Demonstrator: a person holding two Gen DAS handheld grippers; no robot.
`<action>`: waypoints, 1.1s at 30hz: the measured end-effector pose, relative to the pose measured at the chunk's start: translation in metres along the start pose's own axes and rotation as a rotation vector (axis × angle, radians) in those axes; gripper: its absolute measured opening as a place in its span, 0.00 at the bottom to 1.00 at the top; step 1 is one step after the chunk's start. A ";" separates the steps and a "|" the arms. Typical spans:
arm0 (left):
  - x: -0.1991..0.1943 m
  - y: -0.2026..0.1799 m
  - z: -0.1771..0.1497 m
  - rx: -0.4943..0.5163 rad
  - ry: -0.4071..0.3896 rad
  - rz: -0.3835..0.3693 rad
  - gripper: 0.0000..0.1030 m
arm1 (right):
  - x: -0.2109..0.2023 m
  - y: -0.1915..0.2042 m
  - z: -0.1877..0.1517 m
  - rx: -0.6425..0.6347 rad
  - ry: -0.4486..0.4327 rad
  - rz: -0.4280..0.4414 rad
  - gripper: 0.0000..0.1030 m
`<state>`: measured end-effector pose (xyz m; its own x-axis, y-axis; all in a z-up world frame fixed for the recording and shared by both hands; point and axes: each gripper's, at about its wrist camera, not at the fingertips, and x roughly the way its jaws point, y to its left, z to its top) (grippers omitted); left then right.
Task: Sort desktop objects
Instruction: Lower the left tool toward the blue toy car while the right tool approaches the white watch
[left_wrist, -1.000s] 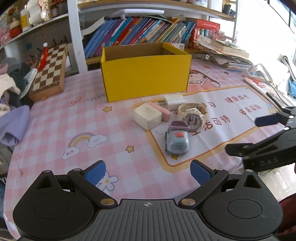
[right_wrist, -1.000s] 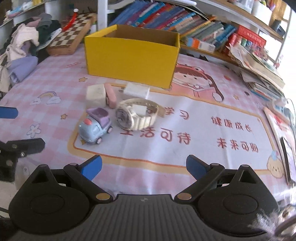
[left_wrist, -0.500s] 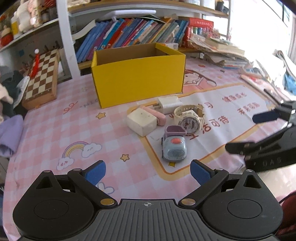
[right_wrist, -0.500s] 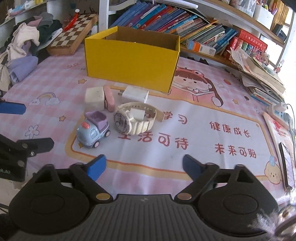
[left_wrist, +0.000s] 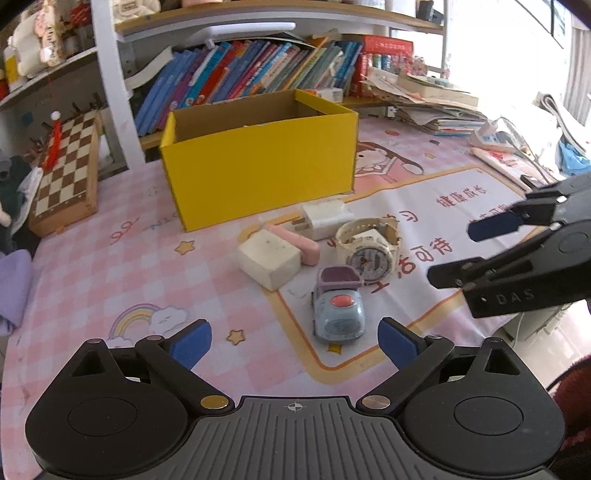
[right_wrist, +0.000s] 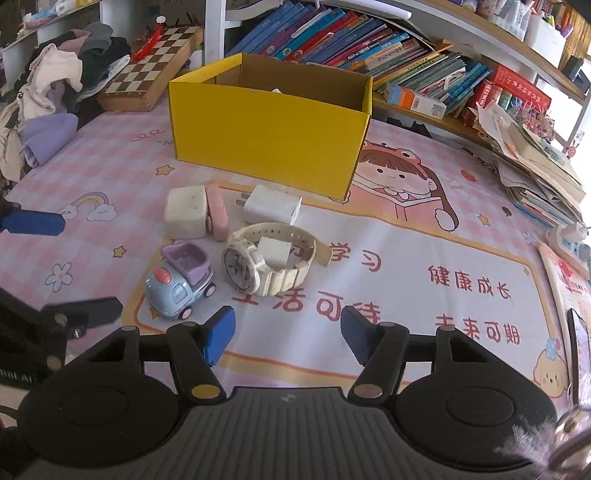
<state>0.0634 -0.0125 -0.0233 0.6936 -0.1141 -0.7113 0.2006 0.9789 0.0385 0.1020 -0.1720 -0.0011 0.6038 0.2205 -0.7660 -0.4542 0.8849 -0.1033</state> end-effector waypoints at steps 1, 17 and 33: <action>0.002 -0.002 0.001 0.009 0.001 -0.007 0.94 | 0.001 -0.001 0.001 -0.002 0.001 0.002 0.60; 0.038 -0.013 0.008 0.026 0.075 -0.071 0.74 | 0.032 -0.003 0.020 -0.085 0.048 0.070 0.59; 0.066 -0.011 0.017 -0.010 0.127 -0.078 0.70 | 0.056 -0.014 0.037 -0.119 0.088 0.128 0.59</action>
<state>0.1181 -0.0332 -0.0588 0.5832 -0.1681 -0.7948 0.2432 0.9696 -0.0267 0.1665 -0.1568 -0.0192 0.4789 0.2873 -0.8295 -0.6012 0.7959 -0.0714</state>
